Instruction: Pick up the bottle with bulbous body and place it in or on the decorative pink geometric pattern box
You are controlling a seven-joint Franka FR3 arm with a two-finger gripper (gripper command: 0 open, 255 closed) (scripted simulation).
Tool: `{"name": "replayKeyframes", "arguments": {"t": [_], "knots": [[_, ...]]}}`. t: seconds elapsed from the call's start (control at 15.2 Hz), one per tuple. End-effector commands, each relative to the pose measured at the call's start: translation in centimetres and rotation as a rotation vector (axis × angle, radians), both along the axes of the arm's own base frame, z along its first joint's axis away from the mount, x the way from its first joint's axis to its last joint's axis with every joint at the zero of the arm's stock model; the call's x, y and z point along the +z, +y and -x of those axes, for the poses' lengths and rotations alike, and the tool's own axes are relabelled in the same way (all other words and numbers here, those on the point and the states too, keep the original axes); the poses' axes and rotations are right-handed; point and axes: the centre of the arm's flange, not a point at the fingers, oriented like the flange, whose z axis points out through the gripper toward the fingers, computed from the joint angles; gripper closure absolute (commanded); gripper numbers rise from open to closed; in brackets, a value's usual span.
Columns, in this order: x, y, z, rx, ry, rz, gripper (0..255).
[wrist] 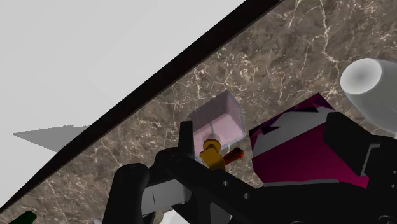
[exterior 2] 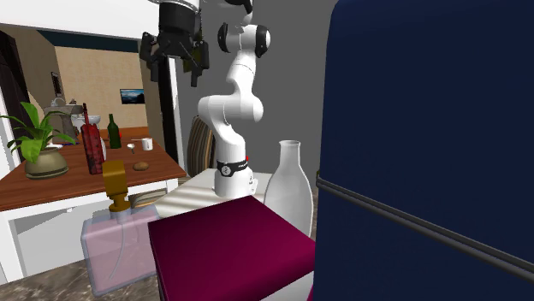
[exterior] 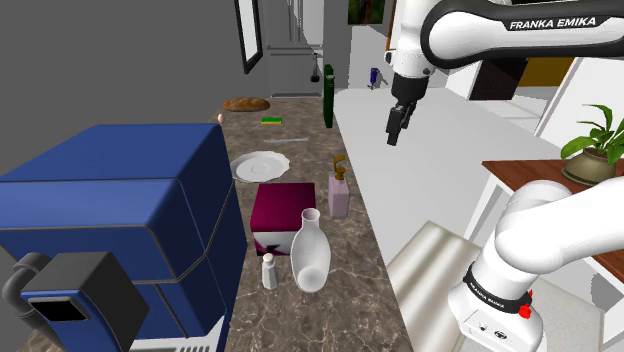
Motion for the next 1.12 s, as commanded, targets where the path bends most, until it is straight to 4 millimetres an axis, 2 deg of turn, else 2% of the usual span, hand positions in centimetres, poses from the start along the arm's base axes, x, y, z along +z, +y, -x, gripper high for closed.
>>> {"name": "replayKeyframes", "arguments": {"t": [0.0, 1.06], "knots": [[0.0, 0.0, 0.0, 0.000, 0.000, 0.000, 0], [-8.2, 17.8, -1.2, 0.023, -0.049, -0.098, 0]]}}
